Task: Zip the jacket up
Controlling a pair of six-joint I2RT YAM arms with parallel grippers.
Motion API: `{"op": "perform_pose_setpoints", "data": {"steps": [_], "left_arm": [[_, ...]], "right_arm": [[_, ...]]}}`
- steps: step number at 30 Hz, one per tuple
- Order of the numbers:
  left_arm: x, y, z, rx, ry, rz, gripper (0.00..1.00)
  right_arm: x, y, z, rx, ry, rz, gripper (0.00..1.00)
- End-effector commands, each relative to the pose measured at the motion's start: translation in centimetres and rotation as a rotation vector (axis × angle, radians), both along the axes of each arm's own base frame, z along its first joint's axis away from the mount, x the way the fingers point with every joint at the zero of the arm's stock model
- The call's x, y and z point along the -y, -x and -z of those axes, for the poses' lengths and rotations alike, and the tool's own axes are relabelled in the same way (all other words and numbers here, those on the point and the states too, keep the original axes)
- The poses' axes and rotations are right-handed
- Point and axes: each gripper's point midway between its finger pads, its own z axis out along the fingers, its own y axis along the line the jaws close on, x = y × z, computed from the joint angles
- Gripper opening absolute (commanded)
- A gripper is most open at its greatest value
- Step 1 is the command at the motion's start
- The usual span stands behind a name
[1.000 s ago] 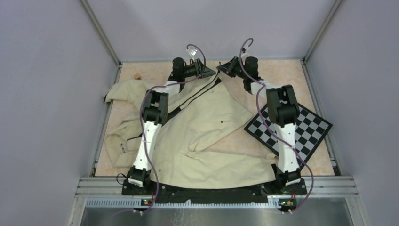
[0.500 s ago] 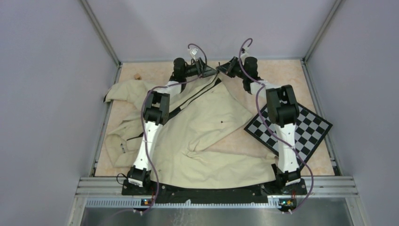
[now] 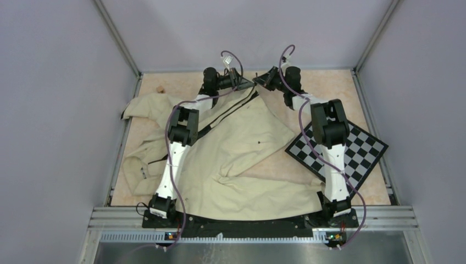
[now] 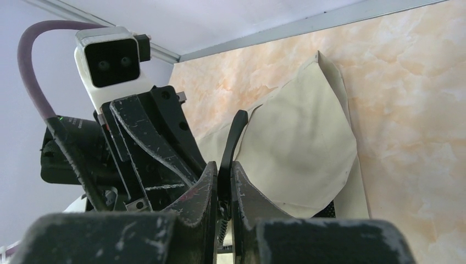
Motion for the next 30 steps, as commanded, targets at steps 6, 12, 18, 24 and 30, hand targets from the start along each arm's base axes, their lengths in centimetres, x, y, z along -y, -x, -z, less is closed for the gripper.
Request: {"op": "perform_pose_setpoints", "data": {"steps": [6, 12, 18, 24, 30], "left_arm": [[0.0, -0.1, -1.2, 0.064, 0.014, -0.001, 0.00], [-0.8, -0.5, 0.2, -0.016, 0.018, -0.030, 0.00], [-1.4, -1.1, 0.7, -0.062, 0.030, -0.062, 0.00], [-1.5, -1.3, 1.2, -0.084, 0.037, -0.072, 0.00], [-1.5, -1.2, 1.1, -0.082, 0.041, -0.065, 0.00]], "right_arm": [[0.3, -0.2, -2.3, 0.043, 0.145, -0.002, 0.26], [4.1, -0.6, -1.5, -0.076, 0.191, -0.033, 0.48], [7.2, 3.2, 0.0, -0.034, 0.259, -0.041, 0.67], [6.2, 5.6, 2.7, 0.003, 0.257, -0.169, 0.63], [5.3, 5.1, 3.8, 0.022, 0.204, -0.221, 0.44]]}}
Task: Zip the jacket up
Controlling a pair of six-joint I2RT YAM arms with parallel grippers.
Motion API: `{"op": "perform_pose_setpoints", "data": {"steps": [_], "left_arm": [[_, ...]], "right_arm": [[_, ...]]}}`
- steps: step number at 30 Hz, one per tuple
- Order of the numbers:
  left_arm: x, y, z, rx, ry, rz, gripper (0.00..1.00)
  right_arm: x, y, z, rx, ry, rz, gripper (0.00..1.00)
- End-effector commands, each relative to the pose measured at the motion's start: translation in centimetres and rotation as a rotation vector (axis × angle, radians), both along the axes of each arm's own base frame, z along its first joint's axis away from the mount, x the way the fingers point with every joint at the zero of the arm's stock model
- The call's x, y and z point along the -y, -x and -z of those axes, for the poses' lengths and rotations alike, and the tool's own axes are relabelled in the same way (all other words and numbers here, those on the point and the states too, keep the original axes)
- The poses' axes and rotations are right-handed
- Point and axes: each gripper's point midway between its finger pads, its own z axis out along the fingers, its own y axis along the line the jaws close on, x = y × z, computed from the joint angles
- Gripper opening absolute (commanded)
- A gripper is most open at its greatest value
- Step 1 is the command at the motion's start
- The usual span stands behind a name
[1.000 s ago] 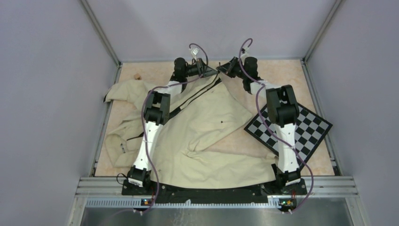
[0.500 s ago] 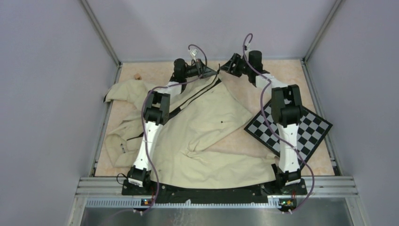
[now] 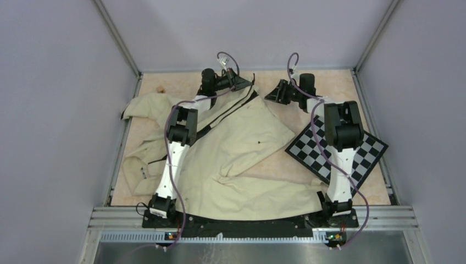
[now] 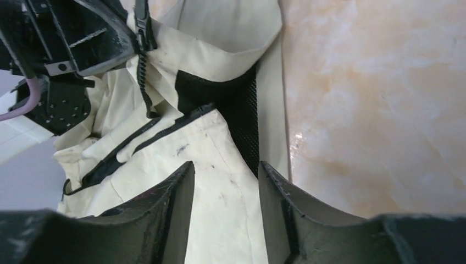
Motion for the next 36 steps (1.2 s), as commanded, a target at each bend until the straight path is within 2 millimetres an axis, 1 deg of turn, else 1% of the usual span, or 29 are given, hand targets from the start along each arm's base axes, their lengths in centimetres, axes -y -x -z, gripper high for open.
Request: {"op": "perform_pose_setpoints", "data": {"steps": [1, 5, 11, 18, 25, 33, 36], "left_arm": [[-0.3, -0.1, 0.6, 0.029, 0.013, -0.001, 0.00], [-0.2, 0.1, 0.8, 0.022, 0.016, 0.004, 0.00], [-0.2, 0.2, 0.6, 0.020, 0.025, 0.011, 0.00], [0.1, 0.4, 0.5, 0.021, 0.032, 0.018, 0.00], [0.1, 0.5, 0.4, 0.025, 0.033, 0.023, 0.00], [0.1, 0.6, 0.2, 0.031, 0.035, 0.028, 0.00], [0.1, 0.6, 0.4, 0.027, 0.034, 0.028, 0.00]], "right_arm": [[-1.6, -1.3, -2.0, 0.134, -0.053, -0.091, 0.43], [-1.8, -1.7, -0.9, 0.100, -0.061, -0.096, 0.37], [-2.6, -2.2, -0.8, 0.096, -0.118, -0.125, 0.35], [-3.4, -2.2, -0.2, 0.073, -0.144, -0.138, 0.27], [-4.3, -2.5, 0.2, 0.066, -0.148, -0.160, 0.26], [-4.2, -2.8, 0.7, 0.058, -0.136, -0.152, 0.28], [-4.3, -2.7, 0.8, 0.053, -0.147, -0.159, 0.28]]}}
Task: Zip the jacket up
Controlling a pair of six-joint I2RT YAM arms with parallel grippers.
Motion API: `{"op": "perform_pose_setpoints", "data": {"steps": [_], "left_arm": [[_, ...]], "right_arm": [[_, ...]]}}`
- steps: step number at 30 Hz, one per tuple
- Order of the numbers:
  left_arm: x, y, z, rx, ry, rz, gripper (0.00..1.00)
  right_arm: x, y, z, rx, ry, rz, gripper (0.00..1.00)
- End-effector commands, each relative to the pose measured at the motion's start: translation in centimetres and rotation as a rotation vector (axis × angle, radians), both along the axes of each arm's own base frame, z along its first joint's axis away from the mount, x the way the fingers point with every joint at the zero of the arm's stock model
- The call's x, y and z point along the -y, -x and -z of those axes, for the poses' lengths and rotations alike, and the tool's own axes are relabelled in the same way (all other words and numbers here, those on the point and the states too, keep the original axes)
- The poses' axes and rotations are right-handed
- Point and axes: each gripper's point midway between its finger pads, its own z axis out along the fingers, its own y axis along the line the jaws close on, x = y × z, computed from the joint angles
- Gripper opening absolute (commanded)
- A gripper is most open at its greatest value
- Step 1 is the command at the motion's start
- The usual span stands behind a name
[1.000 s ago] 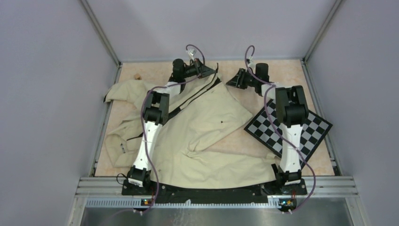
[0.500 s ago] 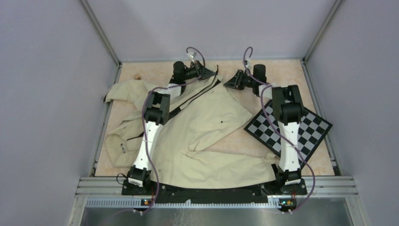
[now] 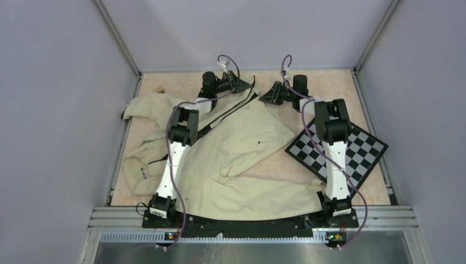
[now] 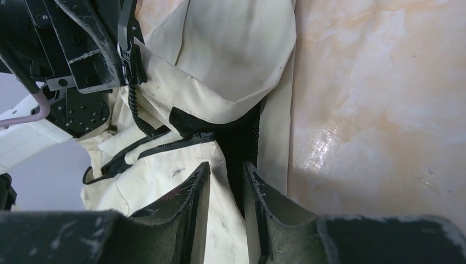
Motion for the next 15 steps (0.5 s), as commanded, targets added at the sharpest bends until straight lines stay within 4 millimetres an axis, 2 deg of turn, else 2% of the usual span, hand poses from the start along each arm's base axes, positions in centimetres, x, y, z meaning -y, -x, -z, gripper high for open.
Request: {"op": "perform_pose_setpoints", "data": {"steps": [1, 3, 5, 11, 13, 15], "left_arm": [[0.0, 0.4, -1.0, 0.058, 0.015, 0.020, 0.00], [0.0, 0.4, -0.9, 0.058, 0.015, 0.020, 0.00], [0.0, 0.4, -1.0, 0.061, 0.014, 0.022, 0.00], [0.2, 1.3, -1.0, 0.101, -0.008, 0.084, 0.00], [0.2, 1.8, -1.4, 0.139, -0.018, 0.123, 0.00], [0.2, 2.4, -1.6, 0.173, -0.034, 0.162, 0.00]], "right_arm": [[-0.8, -0.7, -1.7, 0.067, -0.022, -0.027, 0.26], [-0.9, -0.6, -2.0, 0.075, -0.034, -0.031, 0.16], [-1.0, -0.6, -2.7, 0.090, -0.046, -0.030, 0.01], [-1.2, 0.9, -6.6, 0.214, -0.084, -0.093, 0.00], [-1.3, 1.6, -6.9, 0.236, -0.078, -0.134, 0.00], [-1.2, 1.8, -6.3, 0.225, -0.057, -0.160, 0.00]]}}
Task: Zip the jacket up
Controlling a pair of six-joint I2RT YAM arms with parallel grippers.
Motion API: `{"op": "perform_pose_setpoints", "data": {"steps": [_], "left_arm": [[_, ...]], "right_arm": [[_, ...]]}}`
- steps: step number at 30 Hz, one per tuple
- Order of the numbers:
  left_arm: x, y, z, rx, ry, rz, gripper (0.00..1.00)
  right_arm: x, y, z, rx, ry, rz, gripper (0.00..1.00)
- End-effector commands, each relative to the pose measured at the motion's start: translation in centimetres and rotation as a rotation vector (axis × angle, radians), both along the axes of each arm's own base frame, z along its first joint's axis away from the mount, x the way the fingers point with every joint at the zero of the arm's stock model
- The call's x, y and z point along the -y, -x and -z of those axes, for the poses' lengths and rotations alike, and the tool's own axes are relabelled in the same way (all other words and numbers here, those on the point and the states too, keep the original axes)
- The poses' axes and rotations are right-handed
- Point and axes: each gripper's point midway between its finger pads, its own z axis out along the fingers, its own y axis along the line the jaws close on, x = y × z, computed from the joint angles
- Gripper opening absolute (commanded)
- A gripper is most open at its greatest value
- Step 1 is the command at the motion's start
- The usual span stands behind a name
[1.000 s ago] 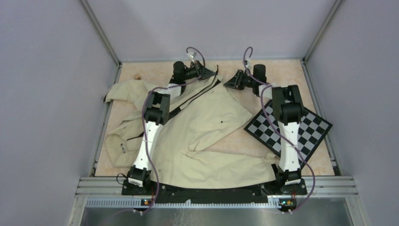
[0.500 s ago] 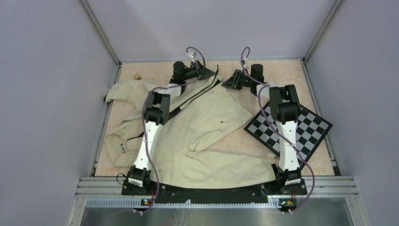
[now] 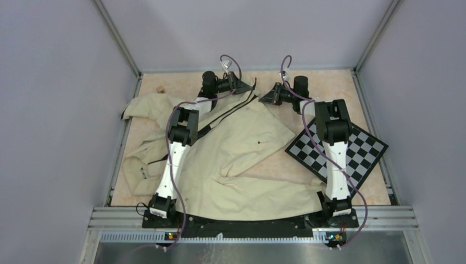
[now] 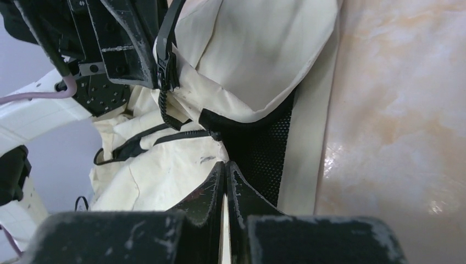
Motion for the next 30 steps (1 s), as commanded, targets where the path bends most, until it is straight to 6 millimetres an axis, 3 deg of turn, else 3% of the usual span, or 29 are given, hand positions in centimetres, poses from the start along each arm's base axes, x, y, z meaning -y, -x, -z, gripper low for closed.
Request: {"op": "perform_pose_setpoints", "data": {"steps": [1, 8, 11, 24, 26, 30], "left_arm": [[0.1, 1.6, -1.9, 0.170, -0.026, 0.117, 0.00], [-0.2, 2.8, -1.5, 0.224, -0.056, 0.190, 0.00], [-0.3, 3.2, -1.5, 0.236, -0.056, 0.216, 0.00], [-0.3, 3.7, -1.6, 0.229, -0.031, 0.243, 0.00], [-0.3, 3.7, -1.6, 0.225, -0.030, 0.238, 0.00], [-0.3, 3.5, -1.7, 0.216, -0.028, 0.229, 0.00]], "right_arm": [[-0.7, 1.0, -5.2, 0.176, -0.013, -0.120, 0.00], [-0.7, 3.1, -7.3, 0.230, -0.116, -0.241, 0.00], [-0.8, 3.6, -7.3, 0.229, -0.126, -0.271, 0.00], [-0.8, 2.2, -6.3, 0.205, -0.118, -0.218, 0.00], [-0.8, 1.9, -6.5, 0.217, -0.122, -0.174, 0.08], [-0.7, 0.9, -6.8, 0.230, -0.132, -0.093, 0.11]]}}
